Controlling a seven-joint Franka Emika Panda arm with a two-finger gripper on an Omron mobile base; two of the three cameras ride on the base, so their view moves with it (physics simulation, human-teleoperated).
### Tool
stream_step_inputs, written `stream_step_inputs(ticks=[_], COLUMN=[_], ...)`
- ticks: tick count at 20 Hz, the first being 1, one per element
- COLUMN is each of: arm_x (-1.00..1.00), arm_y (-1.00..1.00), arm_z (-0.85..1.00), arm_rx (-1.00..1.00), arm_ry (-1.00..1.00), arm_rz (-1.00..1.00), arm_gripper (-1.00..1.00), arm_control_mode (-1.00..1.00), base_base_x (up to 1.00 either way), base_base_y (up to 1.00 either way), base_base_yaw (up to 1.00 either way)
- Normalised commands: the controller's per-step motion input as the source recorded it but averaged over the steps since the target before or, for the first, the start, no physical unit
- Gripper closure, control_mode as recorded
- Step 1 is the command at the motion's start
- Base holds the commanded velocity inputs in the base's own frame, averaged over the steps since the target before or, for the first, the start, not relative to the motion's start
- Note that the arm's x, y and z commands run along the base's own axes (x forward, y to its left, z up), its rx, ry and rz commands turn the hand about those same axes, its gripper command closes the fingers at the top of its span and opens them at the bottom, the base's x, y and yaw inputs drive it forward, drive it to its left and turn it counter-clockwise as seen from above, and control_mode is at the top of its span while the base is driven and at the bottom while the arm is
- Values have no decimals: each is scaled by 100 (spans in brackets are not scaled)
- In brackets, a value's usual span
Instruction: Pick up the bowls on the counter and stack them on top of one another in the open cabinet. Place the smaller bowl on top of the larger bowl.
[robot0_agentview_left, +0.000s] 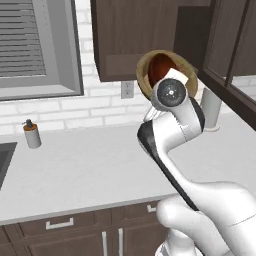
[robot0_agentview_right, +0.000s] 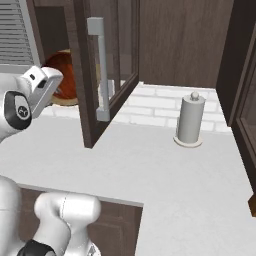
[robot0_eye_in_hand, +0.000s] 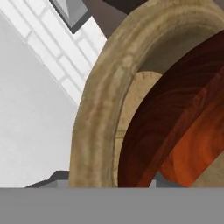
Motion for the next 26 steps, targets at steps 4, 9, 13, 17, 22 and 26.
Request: stream_step_inputs(ticks=[4,9,13,17,22,26], arm_x=[94,98,96,92,97,100], arm_y=[1,3,0,0,0,0], arm_z=[96,24,0,0,0,0], arm_rx=[-1,-9,-10,-7,-5,-5], arm_ry=[0,3,8,11,14,7], arm_rz=[2,0,0,0,0,0], arm_gripper=[100,100,100,100,100,-100], arm_control_mode=[-100,-100,-100,-100,-100,-100], base_base_x=[0,0,0,0,0,0], base_base_y=[0,0,0,0,0,0], base_base_yaw=[0,0,0,0,0,0])
